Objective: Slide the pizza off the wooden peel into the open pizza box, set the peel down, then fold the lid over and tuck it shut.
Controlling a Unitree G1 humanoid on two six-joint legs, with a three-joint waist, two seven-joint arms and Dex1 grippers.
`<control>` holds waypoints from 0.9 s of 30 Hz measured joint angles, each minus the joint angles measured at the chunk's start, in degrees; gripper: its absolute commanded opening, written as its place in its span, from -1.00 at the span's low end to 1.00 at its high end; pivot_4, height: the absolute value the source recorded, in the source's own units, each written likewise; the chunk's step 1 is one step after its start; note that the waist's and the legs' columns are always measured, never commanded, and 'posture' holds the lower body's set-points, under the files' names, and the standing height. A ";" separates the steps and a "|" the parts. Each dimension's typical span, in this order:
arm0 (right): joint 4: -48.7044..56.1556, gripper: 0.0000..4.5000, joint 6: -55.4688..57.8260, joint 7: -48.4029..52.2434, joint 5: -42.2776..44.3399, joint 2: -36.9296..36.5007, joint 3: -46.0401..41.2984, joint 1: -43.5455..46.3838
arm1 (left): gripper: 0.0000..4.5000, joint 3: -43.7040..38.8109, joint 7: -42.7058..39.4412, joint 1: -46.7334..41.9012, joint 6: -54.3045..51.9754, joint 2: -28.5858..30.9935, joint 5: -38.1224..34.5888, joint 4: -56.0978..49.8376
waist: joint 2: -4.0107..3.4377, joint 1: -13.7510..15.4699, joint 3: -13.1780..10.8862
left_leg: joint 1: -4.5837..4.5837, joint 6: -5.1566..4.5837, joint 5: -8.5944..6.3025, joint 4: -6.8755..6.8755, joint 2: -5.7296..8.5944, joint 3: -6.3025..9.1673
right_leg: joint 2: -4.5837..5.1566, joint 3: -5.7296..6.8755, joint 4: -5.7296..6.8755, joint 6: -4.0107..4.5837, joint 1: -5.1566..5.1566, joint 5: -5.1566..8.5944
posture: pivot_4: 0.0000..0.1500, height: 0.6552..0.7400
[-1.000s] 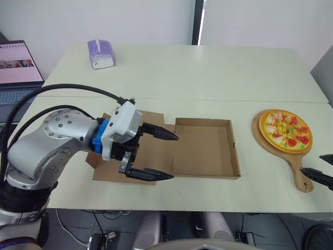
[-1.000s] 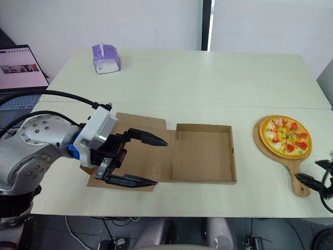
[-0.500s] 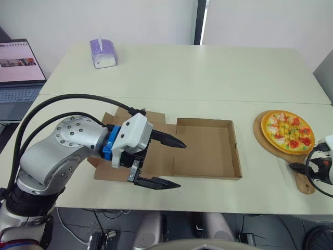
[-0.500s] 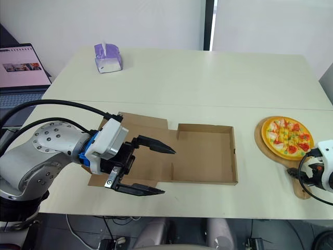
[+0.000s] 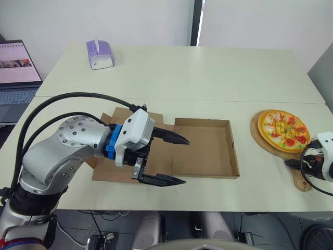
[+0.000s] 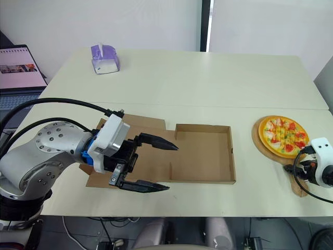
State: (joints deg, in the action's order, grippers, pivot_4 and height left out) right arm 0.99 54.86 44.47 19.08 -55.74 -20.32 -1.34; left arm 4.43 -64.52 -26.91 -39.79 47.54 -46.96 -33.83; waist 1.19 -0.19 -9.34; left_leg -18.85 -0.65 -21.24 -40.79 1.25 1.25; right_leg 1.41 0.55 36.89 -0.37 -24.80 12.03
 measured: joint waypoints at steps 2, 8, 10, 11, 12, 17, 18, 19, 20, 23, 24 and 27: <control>-0.27 -0.23 -0.98 -0.31 -0.19 0.07 0.14 -0.24 | 1.00 -0.21 0.99 0.00 0.01 -0.67 0.01 0.35 | 0.06 -0.03 0.01 | 0.00 0.00 0.00 0.00 -0.02 0.01 | 0.00 0.01 -0.03 0.00 0.13 0.00 | 1.00 0.65; -2.06 -0.29 -8.65 -0.78 -1.67 2.32 0.06 -0.80 | 1.00 -1.53 3.15 0.00 1.03 -1.11 1.63 2.40 | 0.16 -0.42 0.04 | 0.10 -0.04 -0.02 0.01 -0.05 0.00 | -0.02 -0.01 -0.03 -0.19 0.27 0.12 | 1.00 0.65; -2.55 -0.29 -11.97 -1.22 -2.33 3.66 -0.11 -0.85 | 1.00 -2.28 3.76 0.04 1.62 -1.10 2.46 2.87 | 0.17 -0.79 0.04 | 0.12 0.02 0.01 0.01 -0.05 -0.01 | -0.02 -0.02 -0.03 -0.19 0.29 0.12 | 1.00 0.65; -2.65 -0.29 -13.29 -1.65 -2.53 4.48 -0.32 -0.81 | 1.00 -2.66 3.94 0.11 1.71 -1.07 2.73 2.93 | 0.17 -0.95 0.04 | 0.12 0.03 0.02 0.01 -0.06 -0.01 | -0.02 -0.03 -0.03 -0.19 0.29 0.12 | 1.00 0.65; -3.11 -0.29 -15.10 -2.34 -2.60 5.71 -0.60 -0.46 | 1.00 -3.13 4.12 0.49 1.79 -0.76 3.01 2.93 | 0.16 -1.22 0.03 | 0.12 0.04 0.02 0.01 -0.06 -0.01 | -0.02 -0.03 -0.02 -0.18 0.29 0.12 | 1.00 0.65; -4.55 -0.31 -20.92 -3.91 -2.56 8.64 -1.11 0.77 | 1.00 -6.11 5.09 2.81 1.98 0.41 4.07 3.43 | -0.20 -1.48 -0.17 | 0.09 0.07 0.04 0.02 -0.05 -0.02 | -0.01 -0.04 0.01 -0.07 0.19 0.06 | 1.00 0.65; -4.63 -0.31 -21.57 -3.93 -2.52 8.79 -1.11 1.30 | 1.00 -6.95 5.38 3.13 1.88 0.49 4.06 3.53 | -0.31 -1.46 -0.24 | 0.08 0.07 0.04 0.01 -0.03 -0.04 | 0.00 -0.06 0.01 0.00 0.11 0.01 | 1.00 0.65; -4.65 -0.31 -22.09 -3.92 -2.38 8.91 -1.11 2.09 | 1.00 -7.75 5.66 3.24 1.74 0.55 4.05 3.67 | -0.41 -1.42 -0.30 | 0.03 0.09 0.05 0.00 -0.01 -0.06 | 0.02 -0.07 0.04 -0.01 -0.06 0.00 | 1.00 0.65; -4.66 -0.31 -22.81 -3.92 -2.20 9.05 -1.11 2.89 | 1.00 -8.46 6.04 3.36 1.69 0.65 4.06 3.73 | -0.48 -1.37 -0.35 | -0.06 0.10 0.05 0.00 0.00 -0.09 | 0.03 -0.10 0.08 -0.01 -0.20 0.00 | 1.00 0.65; -4.66 -0.31 -25.23 -3.38 -2.06 8.99 -1.11 5.09 | 1.00 -9.53 6.39 4.19 1.69 1.63 4.14 4.00 | -0.61 -1.14 -0.40 | -0.13 0.10 0.05 0.05 0.00 -0.06 | 0.03 -0.07 0.13 0.00 -0.32 -0.01 | 1.00 0.65; -4.62 -0.31 -25.88 -2.97 -2.03 8.73 -1.11 5.60 | 1.00 -10.00 6.41 4.47 1.68 1.71 4.12 4.00 | -0.62 -1.05 -0.41 | -0.16 0.09 0.05 0.06 0.00 -0.05 | 0.03 -0.05 0.12 0.01 -0.35 -0.01 | 1.00 0.65; -4.00 -0.31 -27.00 -0.10 -2.04 6.59 -0.95 5.99 | 1.00 -11.71 6.07 6.41 1.71 3.37 4.14 3.96 | -0.73 -0.68 -0.47 | -0.23 0.08 0.04 0.07 0.01 -0.05 | 0.07 -0.05 0.09 0.01 -0.41 -0.01 | 1.00 0.65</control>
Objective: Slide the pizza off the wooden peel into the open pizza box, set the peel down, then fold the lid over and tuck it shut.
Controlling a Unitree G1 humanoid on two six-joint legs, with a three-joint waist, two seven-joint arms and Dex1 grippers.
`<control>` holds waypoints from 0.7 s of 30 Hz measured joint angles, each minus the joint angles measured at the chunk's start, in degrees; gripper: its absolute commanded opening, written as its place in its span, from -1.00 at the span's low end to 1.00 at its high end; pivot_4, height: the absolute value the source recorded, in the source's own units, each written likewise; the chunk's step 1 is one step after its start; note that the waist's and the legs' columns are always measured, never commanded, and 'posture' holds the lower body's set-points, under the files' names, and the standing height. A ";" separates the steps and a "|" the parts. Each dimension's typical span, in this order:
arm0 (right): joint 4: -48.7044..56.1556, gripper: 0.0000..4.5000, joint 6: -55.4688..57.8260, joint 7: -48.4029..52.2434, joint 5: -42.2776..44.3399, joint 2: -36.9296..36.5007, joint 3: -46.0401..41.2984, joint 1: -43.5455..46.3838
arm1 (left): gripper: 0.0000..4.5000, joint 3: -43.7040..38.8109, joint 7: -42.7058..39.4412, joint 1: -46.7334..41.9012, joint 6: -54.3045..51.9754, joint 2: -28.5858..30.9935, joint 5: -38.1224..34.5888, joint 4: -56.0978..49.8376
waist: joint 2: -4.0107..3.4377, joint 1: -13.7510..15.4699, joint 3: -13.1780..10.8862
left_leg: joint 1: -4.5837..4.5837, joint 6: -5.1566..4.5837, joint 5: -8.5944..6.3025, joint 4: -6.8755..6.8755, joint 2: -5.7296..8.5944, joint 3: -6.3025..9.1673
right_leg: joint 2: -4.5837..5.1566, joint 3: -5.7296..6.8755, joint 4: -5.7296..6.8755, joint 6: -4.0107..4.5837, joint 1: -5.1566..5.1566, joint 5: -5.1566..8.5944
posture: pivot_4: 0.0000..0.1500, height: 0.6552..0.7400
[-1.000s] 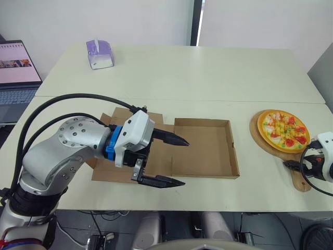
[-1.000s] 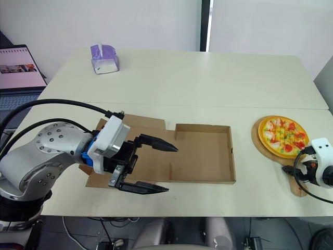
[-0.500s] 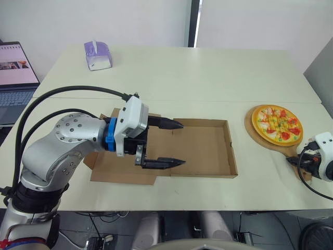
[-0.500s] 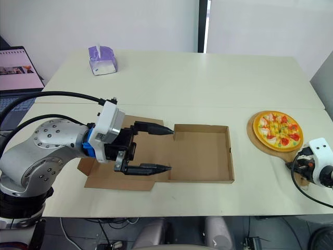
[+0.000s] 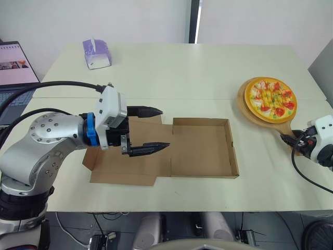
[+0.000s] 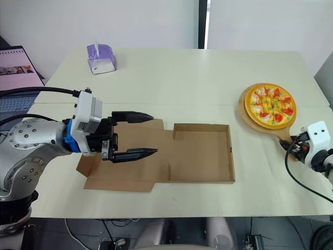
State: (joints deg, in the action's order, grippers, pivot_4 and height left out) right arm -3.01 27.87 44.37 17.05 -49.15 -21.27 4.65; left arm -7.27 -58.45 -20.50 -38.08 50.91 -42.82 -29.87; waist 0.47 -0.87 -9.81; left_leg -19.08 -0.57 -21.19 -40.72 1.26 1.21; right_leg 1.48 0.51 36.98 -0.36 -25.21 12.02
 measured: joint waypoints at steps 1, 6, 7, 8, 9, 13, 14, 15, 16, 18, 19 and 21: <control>0.55 -0.31 -0.08 1.47 -0.01 -1.19 0.02 0.00 | 1.00 -0.43 -0.36 1.06 0.01 0.91 0.12 0.10 | -0.10 0.02 -0.06 | -0.02 -0.01 -0.01 0.00 0.02 -0.02 | 0.02 -0.01 0.00 0.00 -0.03 0.00 | 1.00 0.65; 4.90 -0.31 -2.72 9.53 0.12 -6.62 0.25 0.98 | 1.00 -3.83 -3.45 5.49 1.16 3.40 0.01 0.00 | -0.15 0.16 -0.12 | -0.06 -0.06 -0.03 0.00 0.01 0.01 | 0.02 0.04 0.00 0.00 -0.06 0.00 | 1.00 0.65; 5.49 -0.31 -3.44 10.49 0.18 -6.91 0.37 1.41 | 1.00 -4.47 -3.89 5.96 1.34 3.80 0.01 0.00 | -0.15 0.21 -0.12 | -0.05 -0.07 -0.04 0.00 0.01 0.02 | 0.02 0.06 -0.01 0.00 -0.05 0.00 | 1.00 0.65; 6.00 -0.31 -4.21 11.41 0.20 -7.19 0.71 1.96 | 1.00 -5.08 -4.51 6.58 1.95 4.08 0.11 0.05 | -0.15 0.25 -0.12 | -0.05 -0.08 -0.05 -0.01 0.01 0.02 | 0.02 0.06 -0.01 0.00 -0.05 0.00 | 1.00 0.65; 6.37 -0.31 -5.00 12.31 0.18 -7.39 1.13 2.36 | 1.00 -5.59 -4.97 6.86 2.63 4.07 0.16 0.05 | -0.15 0.41 -0.12 | -0.05 -0.08 -0.04 -0.01 0.01 0.01 | 0.02 0.06 -0.01 0.00 -0.04 0.00 | 1.00 0.65; 7.82 -0.31 -9.58 16.38 -0.82 -9.19 3.93 2.48 | 1.00 -6.73 -6.31 7.80 3.55 4.32 -0.04 0.06 | -0.14 0.73 -0.13 | -0.06 -0.04 -0.02 -0.01 0.01 0.02 | 0.02 0.07 -0.03 0.00 -0.05 0.00 | 1.00 0.65; 8.15 -0.31 -11.26 17.35 -1.41 -9.30 4.81 2.45 | 1.00 -6.79 -6.51 7.90 3.51 4.66 -0.10 0.08 | -0.14 0.78 -0.13 | -0.07 -0.02 -0.01 -0.01 0.01 0.02 | 0.03 0.08 -0.03 0.00 -0.05 0.00 | 1.00 0.65; 8.40 -0.31 -12.52 18.06 -1.89 -9.30 5.50 2.43 | 1.00 -6.98 -6.76 7.90 3.50 4.82 -0.18 0.09 | -0.13 0.85 -0.13 | -0.08 -0.02 -0.01 -0.01 0.01 0.03 | 0.03 0.08 -0.04 0.00 -0.05 0.00 | 1.00 0.65; 8.48 -0.31 -13.83 18.48 -2.42 -9.31 6.16 2.43 | 1.00 -7.25 -7.02 7.90 3.47 4.97 -0.35 0.09 | -0.13 0.89 -0.13 | -0.08 -0.02 -0.01 -0.02 0.01 0.03 | 0.04 0.08 -0.04 0.00 -0.05 0.00 | 1.00 0.65; 8.45 -0.31 -16.56 19.46 -3.58 -9.38 7.23 2.43 | 1.00 -7.75 -7.38 7.90 3.31 5.20 -1.28 0.11 | -0.13 0.90 -0.13 | -0.08 -0.02 -0.01 -0.02 0.02 0.03 | 0.06 0.08 -0.04 0.00 -0.05 0.00 | 1.00 0.65; 8.39 -0.31 -18.05 19.74 -4.34 -9.44 7.73 2.46 | 1.00 -7.98 -7.44 7.90 3.18 5.23 -1.77 0.11 | -0.13 0.89 -0.13 | -0.08 -0.02 -0.01 -0.02 0.02 0.03 | 0.06 0.08 -0.04 0.00 -0.05 0.00 | 1.00 0.65; 8.10 -0.31 -20.40 20.39 -5.43 -9.90 8.73 2.51 | 1.00 -8.22 -7.65 7.99 3.01 5.41 -2.45 0.07 | -0.13 0.86 -0.13 | -0.08 -0.01 -0.01 -0.02 0.02 0.03 | 0.06 0.08 -0.03 0.00 -0.06 0.00 | 1.00 0.65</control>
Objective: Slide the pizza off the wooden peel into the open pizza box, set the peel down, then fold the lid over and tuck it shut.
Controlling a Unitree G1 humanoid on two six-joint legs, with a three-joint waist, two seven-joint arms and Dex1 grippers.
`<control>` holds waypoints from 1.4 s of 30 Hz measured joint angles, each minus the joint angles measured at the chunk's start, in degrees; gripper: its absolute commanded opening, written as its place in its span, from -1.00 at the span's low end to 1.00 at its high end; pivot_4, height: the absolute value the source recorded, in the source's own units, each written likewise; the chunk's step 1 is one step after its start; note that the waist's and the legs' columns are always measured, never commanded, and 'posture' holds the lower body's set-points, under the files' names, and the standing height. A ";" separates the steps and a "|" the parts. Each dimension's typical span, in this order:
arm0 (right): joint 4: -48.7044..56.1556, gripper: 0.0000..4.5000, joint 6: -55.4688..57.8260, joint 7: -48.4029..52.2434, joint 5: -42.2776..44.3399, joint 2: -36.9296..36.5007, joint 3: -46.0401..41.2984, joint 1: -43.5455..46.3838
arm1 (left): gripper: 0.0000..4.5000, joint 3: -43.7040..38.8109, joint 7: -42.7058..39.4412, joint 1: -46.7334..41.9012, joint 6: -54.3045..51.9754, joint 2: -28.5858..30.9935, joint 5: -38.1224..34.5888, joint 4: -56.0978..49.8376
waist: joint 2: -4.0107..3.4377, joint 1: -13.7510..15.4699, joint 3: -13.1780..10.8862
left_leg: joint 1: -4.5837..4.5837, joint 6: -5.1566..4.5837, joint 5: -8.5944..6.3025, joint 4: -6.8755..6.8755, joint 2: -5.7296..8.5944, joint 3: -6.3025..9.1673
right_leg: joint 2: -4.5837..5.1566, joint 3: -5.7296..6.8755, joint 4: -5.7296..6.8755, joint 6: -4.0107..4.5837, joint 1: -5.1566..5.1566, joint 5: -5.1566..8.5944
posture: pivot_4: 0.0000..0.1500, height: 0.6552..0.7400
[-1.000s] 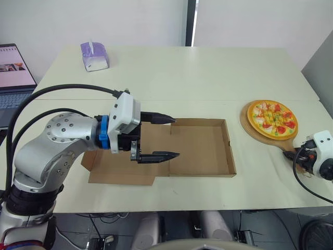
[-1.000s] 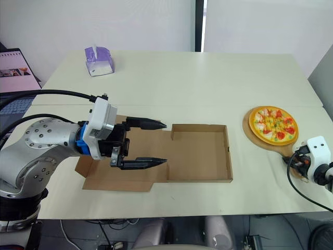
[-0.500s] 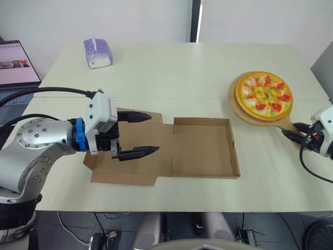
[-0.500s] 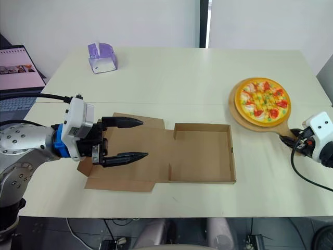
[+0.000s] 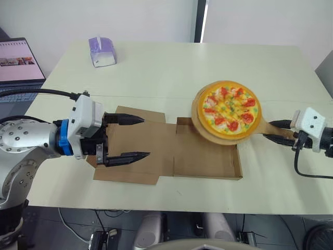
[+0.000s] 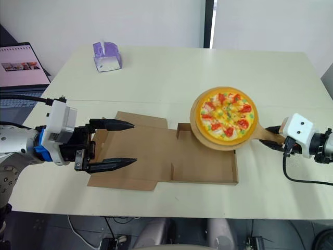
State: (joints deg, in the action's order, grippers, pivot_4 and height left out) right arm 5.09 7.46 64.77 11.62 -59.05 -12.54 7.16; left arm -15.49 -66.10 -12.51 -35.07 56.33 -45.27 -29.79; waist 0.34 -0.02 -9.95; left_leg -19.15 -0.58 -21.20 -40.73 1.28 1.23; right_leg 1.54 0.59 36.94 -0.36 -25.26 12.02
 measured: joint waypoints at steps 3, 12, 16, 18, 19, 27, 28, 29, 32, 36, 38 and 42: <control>-0.89 -0.31 -3.18 0.73 -1.61 -0.26 1.07 0.34 | 1.00 -0.17 -0.71 0.91 -0.45 0.75 -0.37 -0.10 | -0.01 -0.03 0.00 | 0.00 0.00 0.00 0.00 0.00 0.00 | 0.00 0.00 0.00 0.00 0.00 0.00 | 1.00 0.65; -4.56 -0.31 -10.82 1.35 -5.05 -0.56 4.70 5.98 | 1.00 -0.27 -1.12 1.93 -0.71 1.55 -1.47 -1.11 | -0.01 -0.06 -0.01 | 0.01 0.01 0.01 0.00 0.00 -0.01 | 0.00 0.00 0.00 0.02 -0.01 0.00 | 1.00 0.65; -6.33 -0.31 -13.36 1.34 -6.04 -0.57 4.90 7.80 | 1.00 -0.27 -1.50 2.64 -0.68 1.76 -1.48 -1.51 | -0.01 -0.05 -0.01 | 0.01 0.01 0.01 0.00 0.00 0.00 | 0.00 0.00 0.00 0.02 -0.01 0.00 | 1.00 0.65; -6.97 -0.31 -14.63 1.34 -6.38 -0.57 4.94 8.22 | 1.00 -0.27 -1.45 2.81 -0.66 1.75 -1.48 -1.55 | -0.01 -0.05 -0.01 | 0.00 0.01 0.01 0.00 0.00 0.00 | 0.01 0.00 0.00 0.02 0.00 0.00 | 1.00 0.65; -7.40 -0.31 -14.96 1.34 -6.42 -0.57 5.02 8.69 | 1.00 -0.27 -1.35 2.80 -0.61 1.74 -1.48 -1.56 | -0.01 -0.05 -0.01 | 0.00 0.01 0.01 0.00 0.00 -0.01 | 0.01 -0.01 0.00 0.02 0.00 0.00 | 1.00 0.65; -10.00 -0.31 -18.49 0.76 -7.91 -0.61 5.03 10.83 | 1.00 -0.25 -0.96 2.80 -0.19 1.62 -1.48 -1.72 | -0.01 -0.05 -0.01 | 0.01 0.01 0.00 0.00 0.00 -0.02 | 0.02 -0.01 0.00 0.03 0.00 0.00 | 1.00 0.65; -10.74 -0.31 -18.99 0.59 -8.33 -0.61 5.03 11.31 | 1.00 -0.24 -0.99 2.80 0.05 1.62 -1.47 -1.71 | -0.02 -0.05 -0.01 | 0.01 0.01 0.01 0.00 0.00 -0.02 | 0.02 -0.01 0.01 0.03 0.00 0.00 | 1.00 0.65; -11.54 -0.31 -19.56 0.12 -8.49 -0.63 5.02 11.88 | 1.00 -0.23 -0.99 2.79 0.27 1.62 -1.47 -1.71 | -0.02 -0.06 -0.01 | 0.01 0.01 0.01 0.00 0.00 -0.02 | 0.02 -0.01 0.01 0.03 -0.01 0.00 | 1.00 0.65; -13.07 -0.31 -20.89 -0.86 -8.99 -0.64 5.02 13.32 | 1.00 -0.15 -0.98 2.77 0.45 1.62 -1.47 -1.70 | -0.02 -0.07 -0.01 | 0.02 0.01 0.01 0.00 0.00 -0.02 | 0.02 -0.01 0.02 0.04 -0.01 0.00 | 1.00 0.65; -15.86 -0.31 -22.32 -1.97 -10.39 -0.61 5.18 15.84 | 1.00 0.10 -0.93 2.76 0.53 1.38 -1.46 -1.68 | -0.02 -0.08 -0.01 | 0.02 0.01 0.01 0.00 0.00 -0.03 | 0.02 -0.01 0.02 0.04 0.00 0.00 | 1.00 0.65; -17.23 -0.31 -22.75 -2.63 -10.44 -0.58 5.34 17.02 | 1.00 0.13 -0.93 2.76 0.56 1.36 -1.43 -1.67 | -0.02 -0.08 -0.01 | 0.02 0.01 0.01 0.00 0.00 -0.03 | 0.02 -0.01 0.02 0.04 -0.01 -0.01 | 1.00 0.65; -20.13 -0.31 -23.39 -3.40 -10.46 -0.60 5.41 19.86 | 1.00 0.14 -0.85 2.75 0.61 1.27 -1.40 -1.66 | -0.02 -0.08 -0.01 | 0.02 0.01 0.01 0.00 0.00 -0.03 | 0.02 -0.01 0.02 0.05 -0.01 -0.01 | 1.00 0.65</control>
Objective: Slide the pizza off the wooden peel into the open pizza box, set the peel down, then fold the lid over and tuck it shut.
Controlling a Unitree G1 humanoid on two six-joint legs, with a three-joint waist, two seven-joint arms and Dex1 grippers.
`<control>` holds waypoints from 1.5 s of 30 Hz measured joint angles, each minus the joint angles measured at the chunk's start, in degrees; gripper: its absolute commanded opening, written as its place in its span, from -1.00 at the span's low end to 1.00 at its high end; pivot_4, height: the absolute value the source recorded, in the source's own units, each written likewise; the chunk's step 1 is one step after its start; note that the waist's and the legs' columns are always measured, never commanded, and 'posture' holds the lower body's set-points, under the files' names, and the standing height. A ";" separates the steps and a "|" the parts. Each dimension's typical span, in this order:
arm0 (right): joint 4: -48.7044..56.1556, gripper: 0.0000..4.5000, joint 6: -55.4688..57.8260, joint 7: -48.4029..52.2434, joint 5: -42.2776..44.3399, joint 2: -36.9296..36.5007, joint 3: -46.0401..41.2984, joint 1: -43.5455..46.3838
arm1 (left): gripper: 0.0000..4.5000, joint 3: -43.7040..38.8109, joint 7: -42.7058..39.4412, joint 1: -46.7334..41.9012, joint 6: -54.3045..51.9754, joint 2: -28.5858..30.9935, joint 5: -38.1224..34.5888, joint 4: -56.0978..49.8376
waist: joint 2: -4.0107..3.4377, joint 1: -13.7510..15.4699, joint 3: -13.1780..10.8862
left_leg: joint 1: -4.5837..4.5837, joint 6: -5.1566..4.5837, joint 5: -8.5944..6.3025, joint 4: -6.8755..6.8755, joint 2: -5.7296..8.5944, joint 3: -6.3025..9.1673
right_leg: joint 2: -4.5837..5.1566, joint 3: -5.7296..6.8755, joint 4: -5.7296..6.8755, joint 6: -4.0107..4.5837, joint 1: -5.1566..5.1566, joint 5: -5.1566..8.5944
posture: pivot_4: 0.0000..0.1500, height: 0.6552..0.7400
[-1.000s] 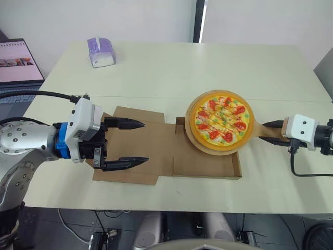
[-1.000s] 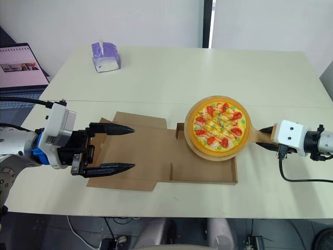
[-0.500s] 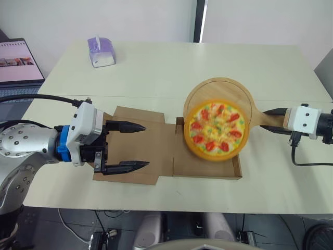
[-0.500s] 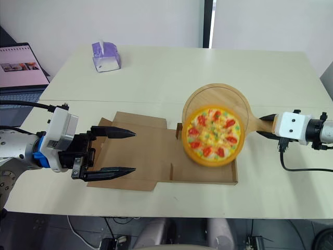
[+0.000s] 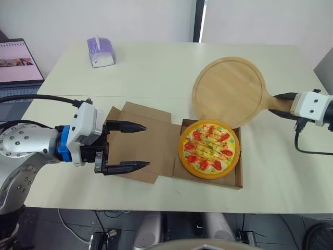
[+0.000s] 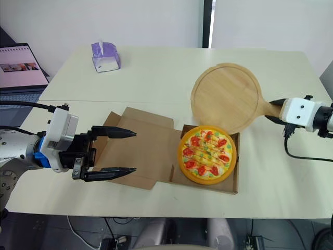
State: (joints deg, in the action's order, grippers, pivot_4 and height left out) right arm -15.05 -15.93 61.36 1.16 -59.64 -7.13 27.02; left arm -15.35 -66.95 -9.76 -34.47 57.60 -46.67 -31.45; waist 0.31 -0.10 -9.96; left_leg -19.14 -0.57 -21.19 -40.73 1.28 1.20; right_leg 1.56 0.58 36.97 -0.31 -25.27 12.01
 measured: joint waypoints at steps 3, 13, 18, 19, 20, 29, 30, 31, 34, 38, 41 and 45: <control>-1.99 -0.31 -0.02 -0.54 0.03 -0.10 -0.03 1.58 | 1.00 0.01 0.11 -0.07 0.01 -0.44 -0.05 -0.05 | 0.00 0.00 0.00 | 0.00 0.00 0.00 0.00 0.00 0.00 | 0.00 0.00 0.00 0.00 0.00 0.00 | 1.00 0.65; -1.68 -0.31 8.63 -3.92 2.17 -0.63 -5.14 -4.82 | 1.00 2.45 1.50 -2.73 -0.15 -3.39 -1.44 -1.70 | 0.00 0.51 0.00 | -0.04 -0.01 0.00 -0.01 0.01 0.04 | 0.03 0.02 -0.01 0.00 0.02 0.00 | 1.00 0.65; 5.66 -0.31 20.01 -4.87 4.87 -0.15 -10.62 -16.83 | 1.00 6.41 6.54 -8.50 -1.58 -8.02 -3.54 -3.16 | -0.01 0.74 0.01 | -0.05 -0.01 0.00 -0.04 0.02 0.04 | 0.03 0.01 0.03 -0.01 0.03 -0.01 | 1.00 0.65; 7.16 -0.31 22.72 -5.25 5.41 0.03 -11.74 -18.80 | 1.00 7.21 7.54 -9.54 -1.84 -8.89 -3.81 -3.55 | -0.02 0.73 0.01 | -0.05 -0.01 0.00 -0.04 0.02 0.03 | 0.03 -0.01 0.04 -0.01 0.03 -0.01 | 1.00 0.65; 9.10 -0.31 26.33 -5.52 6.37 0.15 -13.39 -21.43 | 1.00 8.18 8.37 -10.90 -2.17 -9.80 -3.91 -3.88 | -0.02 0.74 0.02 | -0.03 -0.01 0.00 -0.04 0.02 0.03 | 0.03 -0.01 0.05 -0.01 0.03 -0.01 | 1.00 0.65; 21.35 -0.31 50.75 -12.00 11.78 6.60 -21.34 -32.70 | 1.00 14.31 8.74 -13.73 -2.41 -10.44 -0.17 -3.65 | -0.03 0.12 0.03 | 0.12 -0.02 -0.01 -0.04 0.01 -0.05 | -0.05 -0.09 0.05 -0.03 0.16 0.00 | 1.00 0.65; 21.93 -0.31 52.92 -13.28 12.08 7.42 -21.46 -32.70 | 1.00 14.86 8.90 -14.07 -2.40 -10.87 0.24 -3.56 | -0.03 0.12 0.03 | 0.13 -0.02 -0.01 -0.04 0.01 -0.04 | -0.05 -0.09 0.04 -0.03 0.18 0.00 | 1.00 0.65; 22.48 -0.31 55.00 -14.41 12.53 8.31 -21.46 -32.70 | 1.00 15.09 9.01 -14.30 -2.38 -11.57 0.38 -3.55 | -0.03 0.13 0.03 | 0.13 -0.01 0.00 -0.04 0.01 -0.03 | -0.06 -0.09 0.04 -0.03 0.19 0.00 | 1.00 0.65; 23.04 -0.31 59.98 -17.40 13.86 10.99 -21.37 -32.11 | 1.00 15.15 9.57 -14.60 -2.40 -12.32 0.43 -3.48 | -0.03 0.11 0.03 | 0.13 0.00 0.00 -0.04 0.00 -0.03 | -0.08 -0.09 0.04 -0.04 0.18 0.00 | 1.00 0.65; 22.99 0.28 64.59 -21.22 15.02 13.18 -21.42 -30.72 | 1.00 15.15 10.26 -14.61 -2.45 -12.89 0.73 -3.50 | -0.05 0.13 0.03 | 0.13 0.00 0.00 -0.04 0.01 -0.03 | -0.07 -0.09 0.03 -0.04 0.19 0.00 | 1.00 0.65; 23.26 0.75 66.44 -22.71 15.96 13.64 -21.52 -30.92 | 1.00 15.16 11.23 -14.60 -2.45 -13.38 1.08 -3.50 | -0.04 0.13 0.03 | 0.13 0.00 0.00 -0.04 0.01 0.00 | -0.07 -0.06 0.03 -0.04 0.21 0.00 | 1.00 0.65; 25.25 0.99 67.43 -21.85 17.68 13.52 -22.40 -34.04 | 1.00 15.16 11.47 -14.55 -2.45 -13.79 1.40 -3.49 | -0.04 0.16 0.04 | 0.12 -0.01 0.00 -0.04 0.02 0.00 | -0.07 -0.06 0.02 -0.05 0.21 0.01 | 1.00 0.65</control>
State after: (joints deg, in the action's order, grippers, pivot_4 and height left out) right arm 10.20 51.50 39.52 18.84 -46.12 -29.53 -7.02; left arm -0.19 -55.48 -24.32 -36.91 43.81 -45.27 -34.94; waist 0.27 0.05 -9.92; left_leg -19.01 -0.58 -21.19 -40.77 1.30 1.21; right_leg 1.48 0.52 36.98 -0.36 -25.07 12.02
